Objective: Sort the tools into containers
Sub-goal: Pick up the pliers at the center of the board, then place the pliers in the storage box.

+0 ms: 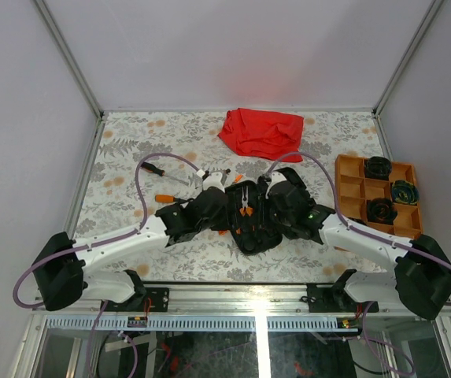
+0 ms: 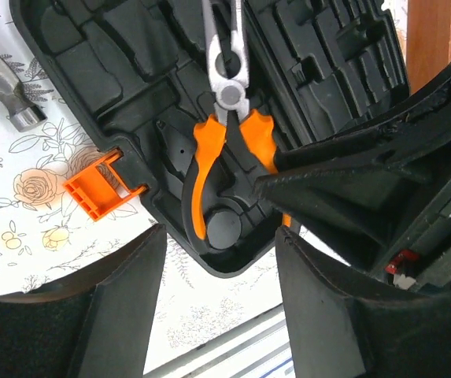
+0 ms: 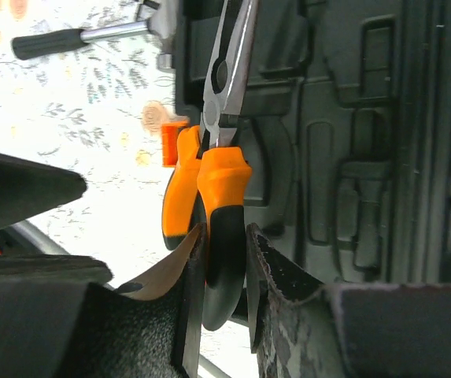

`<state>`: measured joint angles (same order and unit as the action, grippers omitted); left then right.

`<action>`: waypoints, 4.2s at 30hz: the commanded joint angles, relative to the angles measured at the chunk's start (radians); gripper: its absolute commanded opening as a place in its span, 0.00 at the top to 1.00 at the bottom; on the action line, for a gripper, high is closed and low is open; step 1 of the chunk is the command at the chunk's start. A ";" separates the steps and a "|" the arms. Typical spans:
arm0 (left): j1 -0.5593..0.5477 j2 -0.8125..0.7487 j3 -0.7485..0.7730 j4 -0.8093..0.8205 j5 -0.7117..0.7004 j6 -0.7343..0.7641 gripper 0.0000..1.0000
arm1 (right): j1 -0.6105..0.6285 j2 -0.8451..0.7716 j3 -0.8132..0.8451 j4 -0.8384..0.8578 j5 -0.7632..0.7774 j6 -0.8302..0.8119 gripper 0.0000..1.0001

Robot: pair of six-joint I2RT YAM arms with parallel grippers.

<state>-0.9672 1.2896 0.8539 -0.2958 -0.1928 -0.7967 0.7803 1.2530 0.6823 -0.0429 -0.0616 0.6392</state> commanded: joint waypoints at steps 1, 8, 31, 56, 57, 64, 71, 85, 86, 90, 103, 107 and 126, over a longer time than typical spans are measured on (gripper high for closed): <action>0.034 -0.035 -0.045 0.056 -0.020 -0.051 0.44 | -0.033 -0.027 0.051 -0.039 0.049 -0.083 1.00; 0.143 -0.077 -0.191 0.097 0.017 -0.101 0.45 | -0.089 0.019 0.087 -0.061 -0.197 -0.250 1.00; 0.155 0.099 -0.186 0.212 0.077 -0.088 0.55 | -0.131 0.299 0.194 0.019 -0.269 -0.329 0.99; 0.176 0.163 -0.151 0.212 0.080 -0.061 0.58 | -0.131 0.338 0.137 0.049 -0.175 -0.266 0.57; 0.181 0.161 -0.150 0.212 0.083 -0.060 0.58 | -0.131 0.327 0.141 0.038 -0.168 -0.272 0.56; 0.198 0.162 -0.146 0.214 0.112 -0.041 0.57 | -0.131 0.256 0.144 -0.017 -0.127 -0.314 0.48; 0.200 0.190 -0.120 0.253 0.159 -0.025 0.57 | -0.131 0.256 0.151 0.031 -0.177 -0.346 0.60; 0.200 0.288 -0.065 0.201 0.131 -0.038 0.58 | -0.131 0.185 0.097 0.031 -0.104 -0.317 0.65; 0.199 0.291 -0.064 0.190 0.129 -0.032 0.59 | -0.131 0.178 0.094 0.030 -0.097 -0.314 0.66; 0.200 0.297 -0.047 0.126 0.103 0.011 0.67 | -0.132 0.165 0.090 0.019 -0.088 -0.312 0.67; 0.202 0.238 -0.082 0.051 0.134 0.168 0.78 | -0.131 0.119 0.077 0.064 -0.138 -0.254 0.65; 0.201 0.214 -0.089 0.067 0.155 0.148 0.76 | -0.129 0.121 0.065 0.125 -0.154 -0.205 0.62; 0.201 0.103 -0.162 0.180 0.173 0.027 0.59 | -0.080 0.225 0.090 0.160 -0.098 -0.069 0.61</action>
<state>-0.7666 1.4178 0.7090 -0.1749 -0.0315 -0.7334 0.6788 1.4597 0.7486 0.0658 -0.1776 0.5362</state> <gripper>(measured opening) 0.402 0.393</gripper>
